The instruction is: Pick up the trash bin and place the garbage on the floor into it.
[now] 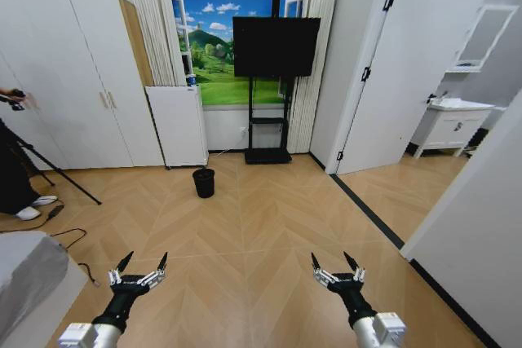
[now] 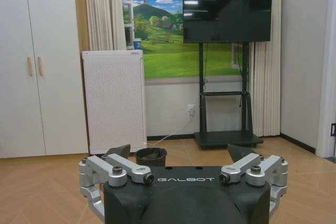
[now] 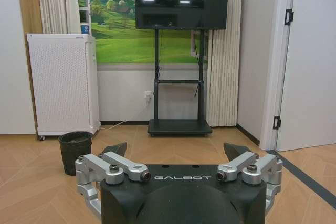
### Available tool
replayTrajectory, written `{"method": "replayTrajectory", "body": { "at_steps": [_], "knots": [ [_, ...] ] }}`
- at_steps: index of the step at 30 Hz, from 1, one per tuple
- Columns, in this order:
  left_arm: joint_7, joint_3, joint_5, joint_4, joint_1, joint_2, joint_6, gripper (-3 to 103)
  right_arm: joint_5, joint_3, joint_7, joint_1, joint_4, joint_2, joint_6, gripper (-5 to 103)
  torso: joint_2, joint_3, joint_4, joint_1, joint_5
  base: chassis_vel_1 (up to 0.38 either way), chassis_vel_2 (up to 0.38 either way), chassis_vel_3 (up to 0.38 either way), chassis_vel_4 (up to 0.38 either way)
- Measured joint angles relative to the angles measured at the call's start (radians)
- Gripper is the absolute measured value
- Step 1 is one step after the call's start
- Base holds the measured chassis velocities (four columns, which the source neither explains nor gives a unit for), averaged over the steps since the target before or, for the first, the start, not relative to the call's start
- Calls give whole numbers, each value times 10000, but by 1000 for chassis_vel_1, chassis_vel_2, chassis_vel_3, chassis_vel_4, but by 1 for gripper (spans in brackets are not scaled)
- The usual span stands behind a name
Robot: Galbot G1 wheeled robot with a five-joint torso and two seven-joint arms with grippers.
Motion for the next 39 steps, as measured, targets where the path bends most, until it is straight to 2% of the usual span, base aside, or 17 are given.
{"method": "replayTrajectory", "body": {
  "at_steps": [11,29,39],
  "knots": [
    [0,0,0,0,-2,1,0,100,0,0,0,4,0,-1,0,100,-4,4,0,9,0,-102,115,89,-77],
    [0,0,0,0,0,0,0,100,0,0,0,0,0,0,0,100,0,0,-1,-2,-1,-4,6,1,-3],
    [0,0,0,0,0,0,0,100,0,0,0,1,0,0,0,100,0,2,-2,2,-3,-164,143,153,-145]
  ]
}}
